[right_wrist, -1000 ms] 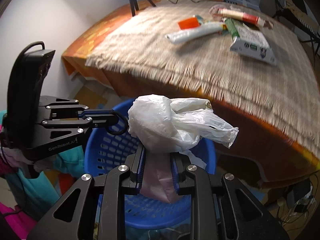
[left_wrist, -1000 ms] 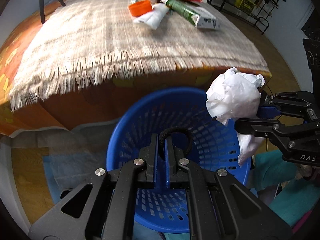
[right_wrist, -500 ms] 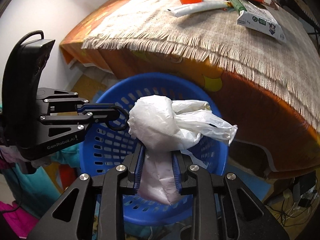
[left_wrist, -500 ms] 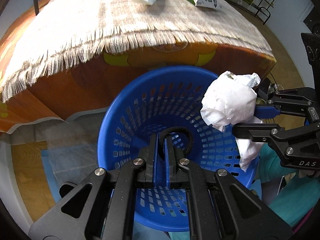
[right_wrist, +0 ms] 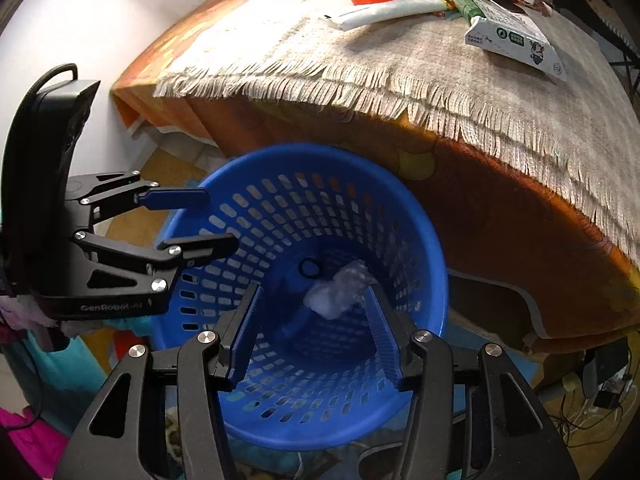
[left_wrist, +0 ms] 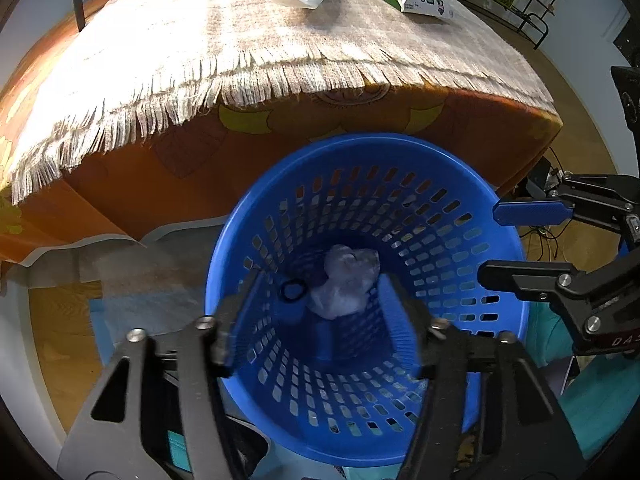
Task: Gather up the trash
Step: 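Open both tools to drop the hair tie and bag into the basket, then move both tools back over the remaining trash on the bed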
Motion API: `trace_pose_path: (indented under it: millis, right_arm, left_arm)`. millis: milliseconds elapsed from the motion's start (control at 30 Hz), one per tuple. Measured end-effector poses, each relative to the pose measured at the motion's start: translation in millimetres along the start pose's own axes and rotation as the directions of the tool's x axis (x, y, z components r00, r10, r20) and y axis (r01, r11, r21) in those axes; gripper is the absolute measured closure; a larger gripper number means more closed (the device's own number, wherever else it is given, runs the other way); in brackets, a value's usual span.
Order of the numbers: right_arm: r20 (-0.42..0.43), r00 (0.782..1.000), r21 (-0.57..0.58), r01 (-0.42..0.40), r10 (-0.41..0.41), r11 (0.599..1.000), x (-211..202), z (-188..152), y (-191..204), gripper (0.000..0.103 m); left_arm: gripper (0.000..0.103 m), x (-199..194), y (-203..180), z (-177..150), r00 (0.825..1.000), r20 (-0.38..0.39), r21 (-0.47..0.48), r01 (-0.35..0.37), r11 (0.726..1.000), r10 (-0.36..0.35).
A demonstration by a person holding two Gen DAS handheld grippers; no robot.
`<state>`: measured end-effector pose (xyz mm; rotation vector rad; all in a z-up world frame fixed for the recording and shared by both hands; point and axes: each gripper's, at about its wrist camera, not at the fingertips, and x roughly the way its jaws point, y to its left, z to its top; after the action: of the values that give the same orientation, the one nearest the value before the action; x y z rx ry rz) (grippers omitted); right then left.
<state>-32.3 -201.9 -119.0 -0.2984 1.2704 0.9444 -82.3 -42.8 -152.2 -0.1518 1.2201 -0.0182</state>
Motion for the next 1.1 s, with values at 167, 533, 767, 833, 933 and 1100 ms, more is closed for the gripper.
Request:
trace_pose_path:
  millis: [167, 533, 767, 833, 933, 1100]
  right_arm:
    - [-0.002, 1.0, 0.009, 0.013, -0.013, 1.0, -2.3, -0.6, -4.0, 0.05]
    - [0.04, 0.998, 0.063, 0.043, -0.046, 0.997, -18.6, 11.3, -14.4, 0.034]
    - [0.1, 0.992, 0.115, 0.062, -0.074, 0.991, -37.6, 28.3, -30.6, 0.033]
    - [0.119, 0.99, 0.133, 0.058, -0.074, 0.989, -43.9, 33.8, -37.9, 0.033]
    - [0.161, 0.982, 0.157, 0.077, -0.102, 0.985, -53.8, 41.7, -46.1, 0.033]
    - [0.216, 0.967, 0.193, 0.094, -0.136, 0.977, -72.1, 55.3, -65.9, 0.033]
  left_arm:
    - [0.04, -0.6, 1.7, 1.2, 1.0, 0.002, -0.004, -0.003, 1.0, 0.003]
    - [0.039, -7.0, 6.4, 15.9, 1.0, 0.022, -0.015, -0.01, 1.0, 0.01]
    - [0.039, -26.9, 21.8, 53.5, 0.997, 0.079, -0.059, -0.014, 0.998, 0.019]
    - [0.039, -31.9, 25.8, 63.3, 0.996, 0.089, -0.073, -0.006, 0.997, 0.012]
    - [0.039, -39.0, 30.6, 82.0, 0.994, 0.106, -0.071, -0.002, 0.997, 0.01]
    - [0.036, -44.2, 32.6, 113.4, 0.991, 0.135, -0.053, -0.014, 0.999, 0.021]
